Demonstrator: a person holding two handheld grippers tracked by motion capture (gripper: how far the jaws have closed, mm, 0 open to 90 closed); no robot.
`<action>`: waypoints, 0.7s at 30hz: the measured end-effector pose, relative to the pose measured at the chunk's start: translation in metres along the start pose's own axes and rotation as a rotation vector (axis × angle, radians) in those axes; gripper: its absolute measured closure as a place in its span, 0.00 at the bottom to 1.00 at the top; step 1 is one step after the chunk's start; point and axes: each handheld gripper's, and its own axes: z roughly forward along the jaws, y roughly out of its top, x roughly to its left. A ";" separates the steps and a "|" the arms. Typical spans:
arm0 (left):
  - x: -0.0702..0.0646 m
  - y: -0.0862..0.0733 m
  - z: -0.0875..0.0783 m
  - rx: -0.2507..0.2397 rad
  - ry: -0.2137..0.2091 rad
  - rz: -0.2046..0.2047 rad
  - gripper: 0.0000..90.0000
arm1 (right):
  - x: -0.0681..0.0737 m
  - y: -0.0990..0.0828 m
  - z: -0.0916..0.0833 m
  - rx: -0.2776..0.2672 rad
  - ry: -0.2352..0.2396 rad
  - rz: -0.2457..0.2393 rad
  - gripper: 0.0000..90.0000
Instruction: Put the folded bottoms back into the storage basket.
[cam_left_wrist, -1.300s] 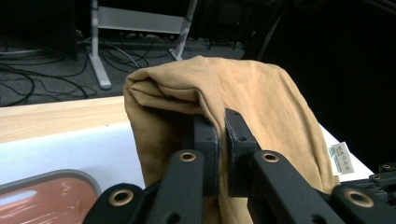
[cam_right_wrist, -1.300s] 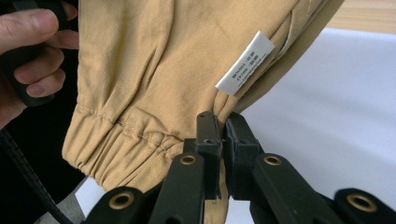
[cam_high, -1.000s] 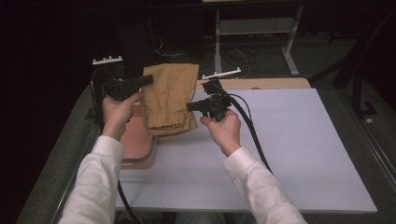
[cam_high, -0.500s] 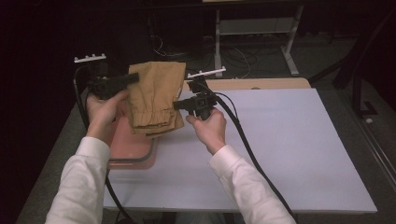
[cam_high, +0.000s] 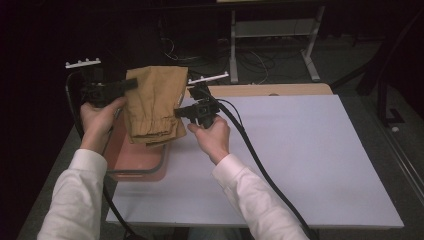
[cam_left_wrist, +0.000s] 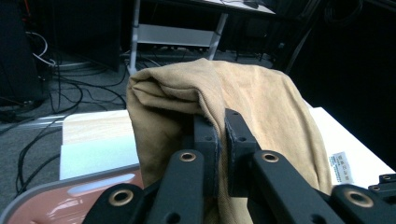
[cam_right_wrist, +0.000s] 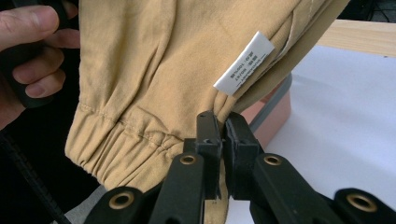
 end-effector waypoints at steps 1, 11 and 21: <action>0.001 0.000 -0.001 -0.001 0.003 0.000 0.95 | 0.001 0.000 0.002 0.001 0.002 0.000 0.94; 0.017 -0.006 -0.010 -0.002 0.025 -0.009 0.95 | 0.008 0.000 0.021 0.006 0.020 -0.005 0.94; 0.027 -0.010 -0.014 0.001 0.046 -0.013 0.95 | 0.012 -0.002 0.036 0.013 0.028 -0.008 0.94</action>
